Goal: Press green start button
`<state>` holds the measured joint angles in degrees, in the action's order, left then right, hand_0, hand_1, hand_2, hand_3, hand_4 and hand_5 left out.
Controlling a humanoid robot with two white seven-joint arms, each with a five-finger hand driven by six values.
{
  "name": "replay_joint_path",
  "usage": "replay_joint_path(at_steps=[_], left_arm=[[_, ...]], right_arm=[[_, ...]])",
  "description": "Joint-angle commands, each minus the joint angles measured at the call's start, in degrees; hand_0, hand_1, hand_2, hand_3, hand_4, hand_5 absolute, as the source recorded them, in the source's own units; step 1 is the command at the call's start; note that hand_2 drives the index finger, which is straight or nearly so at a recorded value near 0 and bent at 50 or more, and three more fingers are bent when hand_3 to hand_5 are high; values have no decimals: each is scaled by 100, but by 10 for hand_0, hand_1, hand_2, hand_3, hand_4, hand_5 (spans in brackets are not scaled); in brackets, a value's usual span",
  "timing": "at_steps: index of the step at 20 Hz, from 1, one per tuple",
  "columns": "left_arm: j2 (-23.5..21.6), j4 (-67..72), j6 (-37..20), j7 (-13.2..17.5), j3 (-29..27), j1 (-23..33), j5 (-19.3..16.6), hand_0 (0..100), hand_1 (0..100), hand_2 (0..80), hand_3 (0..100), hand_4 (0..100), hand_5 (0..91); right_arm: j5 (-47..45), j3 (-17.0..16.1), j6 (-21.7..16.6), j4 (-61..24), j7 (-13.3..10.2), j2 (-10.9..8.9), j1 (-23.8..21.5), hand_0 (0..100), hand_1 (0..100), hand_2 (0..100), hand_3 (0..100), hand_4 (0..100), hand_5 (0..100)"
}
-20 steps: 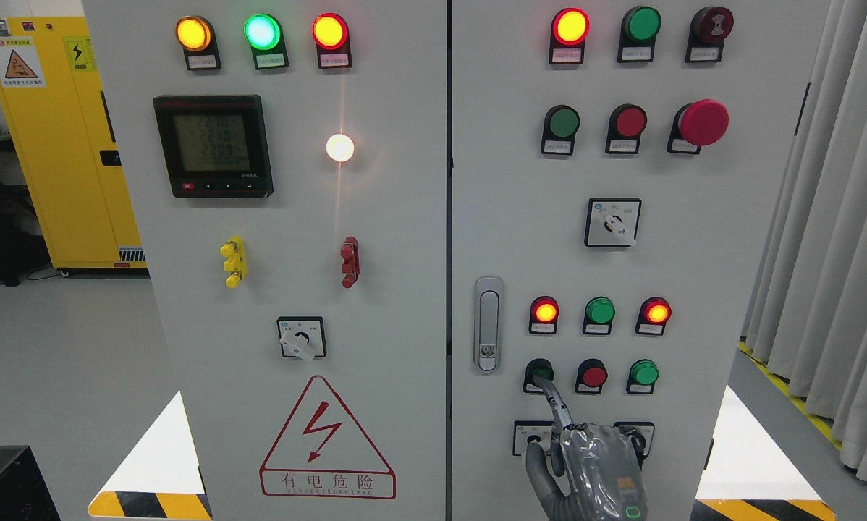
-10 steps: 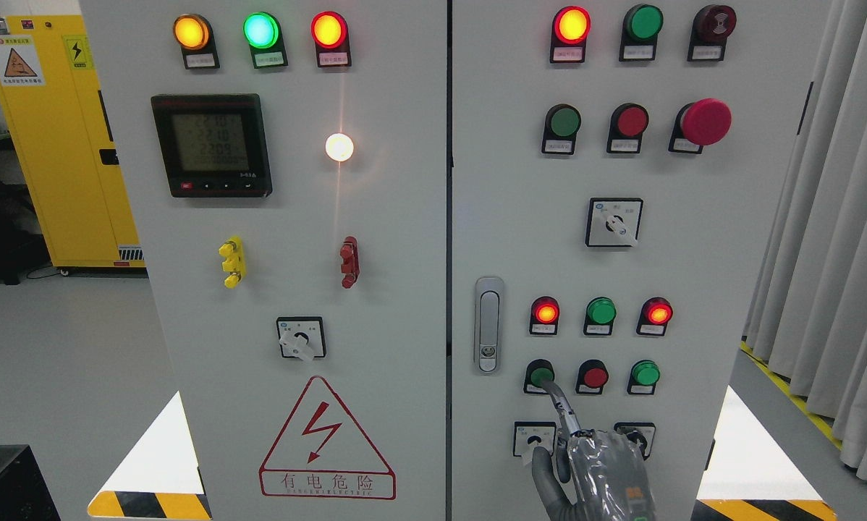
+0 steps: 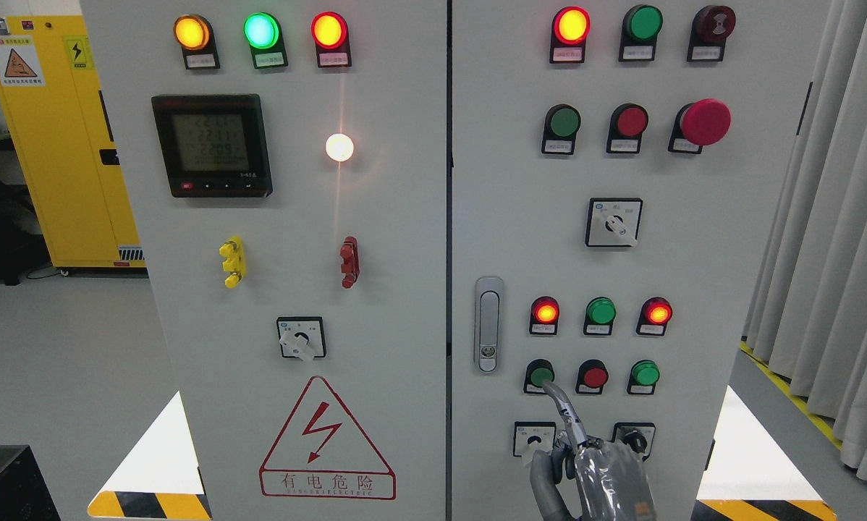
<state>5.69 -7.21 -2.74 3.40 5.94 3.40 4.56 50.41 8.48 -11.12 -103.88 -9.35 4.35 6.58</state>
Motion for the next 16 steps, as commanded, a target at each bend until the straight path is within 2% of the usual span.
replay_joint_path(at_steps=[1,2,3,4,5,7,10,14,16], left_arm=[[-7,0,1,-6,4,2,1,120,556,0,0,0,0],[-7,0,1,3,-5,-6,1,120,556,0,0,0,0],[2,0,1,3,-5,2,-7,120,556,0,0,0,0],[2,0,1,3,-5,2,1,120,556,0,0,0,0],[2,0,1,3,-5,-6,1,120,556,0,0,0,0],[2,0,1,3,4,-6,1,120,556,0,0,0,0],[2,0,1,3,-5,2,1,120,556,0,0,0,0],[-7,0,1,3,-5,2,1,120,556,0,0,0,0],[2,0,1,3,4,2,1,120,556,0,0,0,0]], right_arm=[[-1716,312,-92,-396,204,-40,-271,783,842,28,290,406,500],[-1954,303,-101,-396,275,-49,-288,786,837,22,244,351,432],[-2156,303,-110,-396,293,-57,-306,789,830,8,192,265,314],[-2324,286,-127,-379,293,-58,-306,799,816,0,93,149,181],[-2491,268,-127,-370,293,-58,-297,810,806,0,39,58,86],[-2720,250,-127,-352,293,-58,-297,836,789,0,0,0,0],[-2774,241,-127,-335,302,-49,-306,834,785,0,0,0,0],[-2782,241,-127,-344,293,-40,-324,706,779,0,0,0,0],[-2782,250,-127,-344,302,-49,-350,686,778,0,0,0,0]])
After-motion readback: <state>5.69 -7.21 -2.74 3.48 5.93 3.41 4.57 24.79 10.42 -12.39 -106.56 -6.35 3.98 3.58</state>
